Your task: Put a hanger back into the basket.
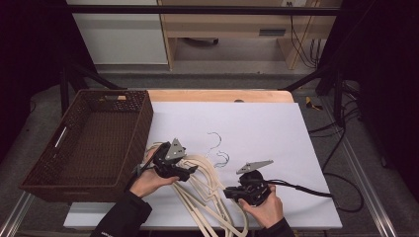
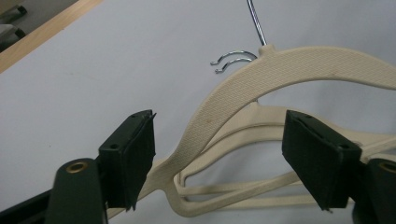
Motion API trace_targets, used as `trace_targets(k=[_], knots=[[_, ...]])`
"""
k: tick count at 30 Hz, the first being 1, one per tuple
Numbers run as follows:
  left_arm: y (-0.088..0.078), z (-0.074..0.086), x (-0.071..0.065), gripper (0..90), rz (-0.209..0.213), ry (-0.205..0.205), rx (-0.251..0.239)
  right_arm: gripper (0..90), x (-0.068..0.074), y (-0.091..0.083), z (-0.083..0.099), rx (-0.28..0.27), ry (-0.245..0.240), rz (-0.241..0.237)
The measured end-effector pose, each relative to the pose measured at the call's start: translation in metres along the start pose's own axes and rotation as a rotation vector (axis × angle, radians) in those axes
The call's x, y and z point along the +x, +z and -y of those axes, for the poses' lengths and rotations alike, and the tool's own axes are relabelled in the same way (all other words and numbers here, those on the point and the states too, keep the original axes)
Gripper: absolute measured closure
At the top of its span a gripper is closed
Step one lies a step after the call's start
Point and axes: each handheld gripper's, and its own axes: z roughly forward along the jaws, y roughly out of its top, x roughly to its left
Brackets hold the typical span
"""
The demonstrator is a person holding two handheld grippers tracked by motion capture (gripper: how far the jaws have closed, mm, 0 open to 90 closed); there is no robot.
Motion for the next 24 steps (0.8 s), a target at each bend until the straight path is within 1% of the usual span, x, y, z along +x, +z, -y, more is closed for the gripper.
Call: trace_targets(k=[1, 2, 4, 8, 9, 10, 11, 13, 15, 16, 17, 19, 22, 23, 24], knots=[[0.003, 0.0, 0.001, 28.3, -0.004, 0.022, 0.012, 82.7, 0.0, 0.0, 0.0, 0.0, 0.0, 0.002], [0.003, 0.0, 0.001, 30.9, -0.004, 0.022, 0.012, 82.7, 0.0, 0.0, 0.0, 0.0, 0.0, 0.002], [0.008, 0.0, 0.003, 35.0, -0.014, 0.04, 0.018, 82.7, 0.0, 0.0, 0.0, 0.0, 0.0, -0.001], [0.014, 0.003, 0.007, 41.5, -0.024, 0.05, 0.042, 82.7, 0.0, 0.0, 0.0, 0.001, -0.001, 0.0], [0.016, 0.003, 0.008, 44.0, -0.02, 0.046, 0.051, 82.7, 0.0, 0.0, 0.0, 0.002, -0.002, 0.0], [0.017, 0.004, 0.01, 45.9, -0.014, 0.052, 0.069, 82.7, 0.0, 0.0, 0.0, 0.002, -0.002, 0.001], [0.018, 0.005, 0.011, 48.3, -0.012, 0.058, 0.076, 82.7, 0.0, 0.0, 0.0, 0.003, -0.002, 0.0], [0.018, 0.005, 0.012, 52.0, -0.016, 0.053, 0.072, 82.6, 0.0, 0.0, 0.0, 0.006, -0.001, -0.004], [0.017, 0.005, 0.012, 56.4, -0.029, 0.062, 0.068, 82.6, 0.001, 0.0, 0.0, 0.007, 0.006, -0.006], [0.017, 0.005, 0.012, 58.6, -0.029, 0.062, 0.068, 82.6, 0.001, 0.0, 0.0, 0.007, 0.006, -0.006], [0.016, 0.005, 0.012, 59.5, -0.03, 0.073, 0.058, 82.6, 0.0, 0.0, 0.0, 0.004, -0.006, -0.003], [0.015, 0.005, 0.011, 61.1, -0.04, 0.101, 0.057, 82.6, 0.0, 0.0, 0.0, -0.001, -0.012, -0.001], [0.011, 0.003, 0.009, 63.7, -0.047, 0.144, 0.051, 82.6, 0.0, -0.002, -0.001, -0.009, -0.013, -0.001], [0.01, 0.003, 0.009, 64.4, -0.049, 0.15, 0.049, 82.6, 0.0, -0.002, -0.001, -0.012, -0.006, -0.005], [0.008, 0.002, 0.008, 65.1, -0.052, 0.161, 0.045, 82.5, 0.0, -0.003, -0.001, -0.014, -0.012, -0.008]])
